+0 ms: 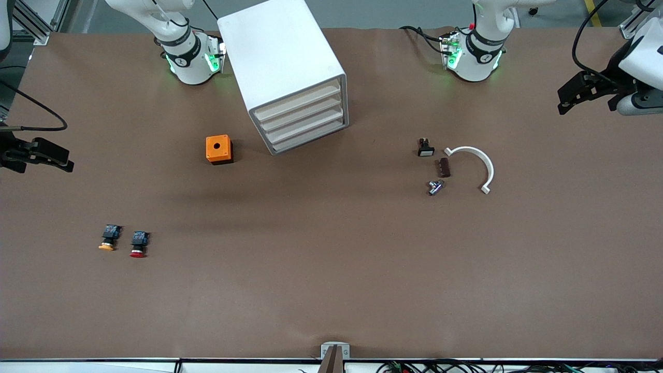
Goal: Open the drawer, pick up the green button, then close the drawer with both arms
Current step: 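Move the left gripper to the drawer handle while the right gripper rises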
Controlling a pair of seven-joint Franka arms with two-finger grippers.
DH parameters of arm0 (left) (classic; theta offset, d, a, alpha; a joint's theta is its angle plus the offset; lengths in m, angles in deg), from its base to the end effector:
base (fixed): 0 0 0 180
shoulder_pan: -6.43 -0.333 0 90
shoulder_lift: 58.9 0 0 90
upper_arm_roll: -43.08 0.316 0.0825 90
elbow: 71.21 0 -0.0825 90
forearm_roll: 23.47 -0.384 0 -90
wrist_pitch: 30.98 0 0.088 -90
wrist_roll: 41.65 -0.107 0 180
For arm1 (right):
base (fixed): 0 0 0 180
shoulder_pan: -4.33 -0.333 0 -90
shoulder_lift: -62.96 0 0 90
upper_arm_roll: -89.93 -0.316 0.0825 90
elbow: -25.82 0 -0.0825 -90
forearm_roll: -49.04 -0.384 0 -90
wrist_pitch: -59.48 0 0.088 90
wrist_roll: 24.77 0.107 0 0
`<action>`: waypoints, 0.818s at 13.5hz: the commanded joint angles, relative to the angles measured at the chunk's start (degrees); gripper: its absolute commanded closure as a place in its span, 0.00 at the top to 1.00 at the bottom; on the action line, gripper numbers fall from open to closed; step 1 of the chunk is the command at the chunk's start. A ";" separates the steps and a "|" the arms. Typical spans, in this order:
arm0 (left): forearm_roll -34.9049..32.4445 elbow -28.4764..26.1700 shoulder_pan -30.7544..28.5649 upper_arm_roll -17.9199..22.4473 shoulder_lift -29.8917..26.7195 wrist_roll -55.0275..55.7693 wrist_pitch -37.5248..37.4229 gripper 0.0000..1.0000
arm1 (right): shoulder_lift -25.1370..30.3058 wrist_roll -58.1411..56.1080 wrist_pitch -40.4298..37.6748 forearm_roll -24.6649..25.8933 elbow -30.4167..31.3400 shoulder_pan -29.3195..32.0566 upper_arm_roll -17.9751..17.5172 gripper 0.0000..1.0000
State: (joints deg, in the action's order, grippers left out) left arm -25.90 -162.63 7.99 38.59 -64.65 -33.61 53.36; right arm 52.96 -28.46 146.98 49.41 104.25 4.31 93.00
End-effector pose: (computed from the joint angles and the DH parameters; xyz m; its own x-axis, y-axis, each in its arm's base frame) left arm 0.5101 -0.0515 0.6579 0.9991 0.0393 -0.0162 0.0384 -0.9979 -0.0529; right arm 0.6032 -0.0297 0.6146 0.9998 0.0116 -0.0170 0.0118 -0.9998 0.0147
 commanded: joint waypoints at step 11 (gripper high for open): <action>1.02 4.58 2.82 -0.87 16.18 7.99 0.03 1.00 | -0.54 0.35 -0.93 0.86 -1.44 -0.07 0.09 1.00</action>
State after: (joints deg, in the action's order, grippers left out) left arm -25.62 -161.30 8.92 38.28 -54.29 -31.28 53.47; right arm 52.93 -28.46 146.94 49.46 104.24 4.33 93.12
